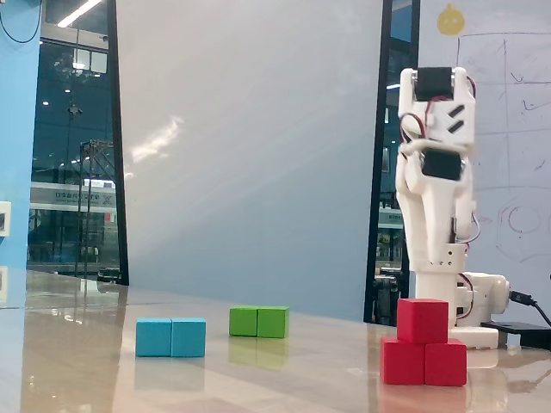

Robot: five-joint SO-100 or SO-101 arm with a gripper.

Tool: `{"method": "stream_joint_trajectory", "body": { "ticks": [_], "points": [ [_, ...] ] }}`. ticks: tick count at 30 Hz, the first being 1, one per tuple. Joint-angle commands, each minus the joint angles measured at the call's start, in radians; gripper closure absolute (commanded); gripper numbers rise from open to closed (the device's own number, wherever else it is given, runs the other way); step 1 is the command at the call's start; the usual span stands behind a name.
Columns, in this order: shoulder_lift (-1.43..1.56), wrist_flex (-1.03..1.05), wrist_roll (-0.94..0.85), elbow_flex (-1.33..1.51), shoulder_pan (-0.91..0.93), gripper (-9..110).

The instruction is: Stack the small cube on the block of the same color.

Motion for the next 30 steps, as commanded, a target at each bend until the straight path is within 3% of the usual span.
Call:
{"method": "stream_joint_trajectory", "body": {
  "ticks": [1, 12, 19, 30],
  "points": [
    [0.143, 0.023, 0.002, -0.089, 0.092, 81],
    [0.383, 0.015, 0.005, -0.072, 0.430, 82],
    [0.586, 0.011, 0.014, 0.126, 0.545, 82],
    [0.939, -0.184, 0.015, 0.569, 0.563, 102]
  ]
}}
